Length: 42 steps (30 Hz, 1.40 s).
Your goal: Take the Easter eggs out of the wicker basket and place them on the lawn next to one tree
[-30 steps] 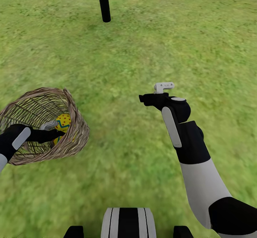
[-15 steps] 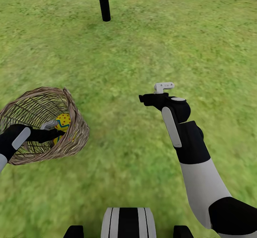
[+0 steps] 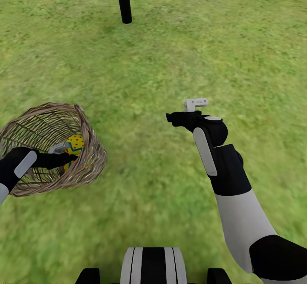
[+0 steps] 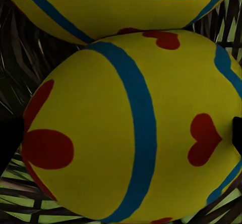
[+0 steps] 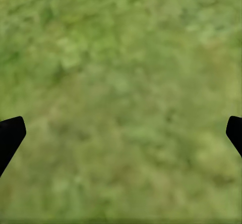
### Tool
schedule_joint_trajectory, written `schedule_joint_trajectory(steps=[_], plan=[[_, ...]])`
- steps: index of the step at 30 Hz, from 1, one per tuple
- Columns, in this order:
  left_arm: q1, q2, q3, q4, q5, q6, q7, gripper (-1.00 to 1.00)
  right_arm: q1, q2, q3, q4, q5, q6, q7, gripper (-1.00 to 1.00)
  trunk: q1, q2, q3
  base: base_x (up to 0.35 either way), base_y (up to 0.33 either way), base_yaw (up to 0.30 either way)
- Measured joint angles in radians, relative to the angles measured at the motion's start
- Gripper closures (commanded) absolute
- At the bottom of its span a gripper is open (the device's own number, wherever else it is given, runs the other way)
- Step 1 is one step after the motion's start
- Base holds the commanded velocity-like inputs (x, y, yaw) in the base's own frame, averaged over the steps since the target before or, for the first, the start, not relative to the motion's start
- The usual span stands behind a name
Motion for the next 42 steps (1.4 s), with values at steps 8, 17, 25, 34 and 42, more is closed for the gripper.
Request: schedule_joint_trajectory(steps=[8,17,25,34,42], plan=[[0.001,-0.001,0.0,-0.003,-0.002,-0.001,0.0,1.0,0.0,0.0,0.0,0.0,-0.001,0.0,0.0,-1.0,0.0,0.0,0.0,0.0,0.0,0.0],[0.006,-0.001,0.001,-0.016,-0.012,-0.004,0.001,1.0,0.0,0.0,-0.001,0.0,-0.003,-0.002,0.0,-1.0,0.0,0.0,0.0,0.0,0.0,0.0],[0.007,-0.002,0.0,0.016,-0.014,-0.004,0.001,1.0,0.007,-0.001,-0.002,0.0,-0.005,-0.003,0.001,-1.0,-0.001,0.001,0.012,0.0,0.0,0.0],[0.009,-0.002,-0.003,0.017,-0.037,-0.011,0.001,1.0,0.009,-0.002,-0.002,0.0,-0.005,-0.003,0.002,-1.0,-0.003,0.002,0.027,0.0,0.0,0.0],[0.013,-0.002,-0.003,0.017,-0.037,-0.014,0.002,1.0,0.009,-0.003,-0.002,0.0,-0.005,-0.003,0.002,-1.0,-0.004,0.002,0.035,0.0,0.0,0.0]])
